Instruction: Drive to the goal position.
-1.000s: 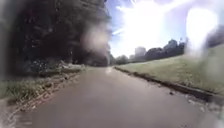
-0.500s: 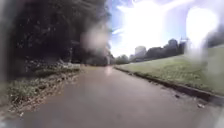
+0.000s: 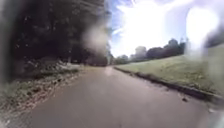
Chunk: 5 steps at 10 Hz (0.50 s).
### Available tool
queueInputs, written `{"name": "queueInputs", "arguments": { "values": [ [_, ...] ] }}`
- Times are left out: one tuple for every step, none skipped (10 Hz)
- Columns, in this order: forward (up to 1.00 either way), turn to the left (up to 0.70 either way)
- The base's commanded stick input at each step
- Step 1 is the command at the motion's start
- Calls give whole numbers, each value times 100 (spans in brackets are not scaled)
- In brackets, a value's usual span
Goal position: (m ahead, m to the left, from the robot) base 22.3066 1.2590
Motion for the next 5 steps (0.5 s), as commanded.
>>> {"name": "queueInputs", "arguments": {
  "values": [
    [45, 0],
    [45, 0],
    [45, 0],
    [45, 0],
    [45, 0]
  ]
}}
